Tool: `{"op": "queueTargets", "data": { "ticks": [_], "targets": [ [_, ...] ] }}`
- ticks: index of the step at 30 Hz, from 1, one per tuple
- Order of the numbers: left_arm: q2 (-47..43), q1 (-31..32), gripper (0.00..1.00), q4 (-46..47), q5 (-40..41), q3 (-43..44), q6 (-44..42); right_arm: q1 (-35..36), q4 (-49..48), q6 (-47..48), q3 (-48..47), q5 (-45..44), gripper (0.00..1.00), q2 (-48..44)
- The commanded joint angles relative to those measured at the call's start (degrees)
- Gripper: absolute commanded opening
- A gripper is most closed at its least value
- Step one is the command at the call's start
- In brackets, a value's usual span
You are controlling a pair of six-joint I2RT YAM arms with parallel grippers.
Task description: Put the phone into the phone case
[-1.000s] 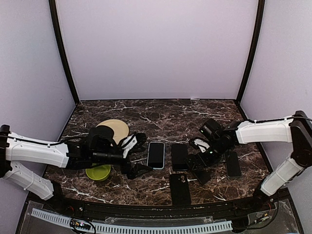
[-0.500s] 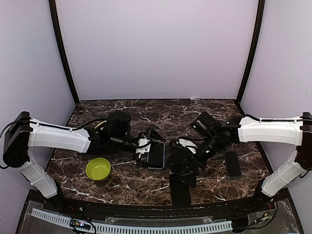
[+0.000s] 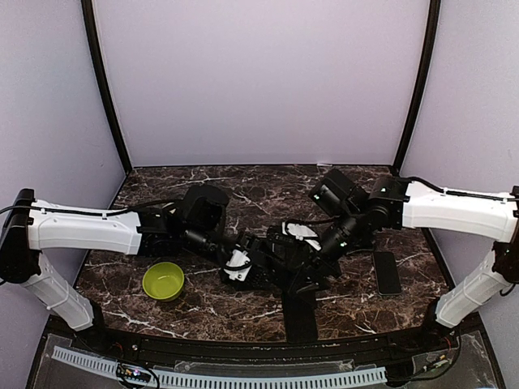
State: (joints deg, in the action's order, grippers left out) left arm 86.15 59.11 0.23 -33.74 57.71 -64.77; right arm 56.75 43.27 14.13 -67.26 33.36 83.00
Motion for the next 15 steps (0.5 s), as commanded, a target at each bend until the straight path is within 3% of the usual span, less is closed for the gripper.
{"op": "queueTargets", "data": {
  "ticks": [1,4,6,10,15],
  "targets": [
    [-2.2,1.22,0.63,-2.16,-3.49,-0.38,-0.38,0.38,-2.46,1.15,-2.17,1.56,0.37,0.59],
    [-3.28,1.94,0.51,1.81,-3.69,-2.09,2.15,0.38,-2.62,1.46,-3.11,2.57,0.36,1.8],
    [-3.95,2.09,0.28,3.31,-4.19,-2.62,3.76,0.38,-2.28,1.86,-3.82,2.67,0.36,2.41],
    [-5.0,2.23,0.01,4.0,-4.26,-3.07,6.15,0.37,-2.6,1.56,-4.03,2.19,0.35,2.54],
    [-6.16,2.4,0.0,3.06,-2.06,-2.9,13.41,0.38,-1.82,0.37,-2.88,-2.63,0.42,0.66]
  ]
}}
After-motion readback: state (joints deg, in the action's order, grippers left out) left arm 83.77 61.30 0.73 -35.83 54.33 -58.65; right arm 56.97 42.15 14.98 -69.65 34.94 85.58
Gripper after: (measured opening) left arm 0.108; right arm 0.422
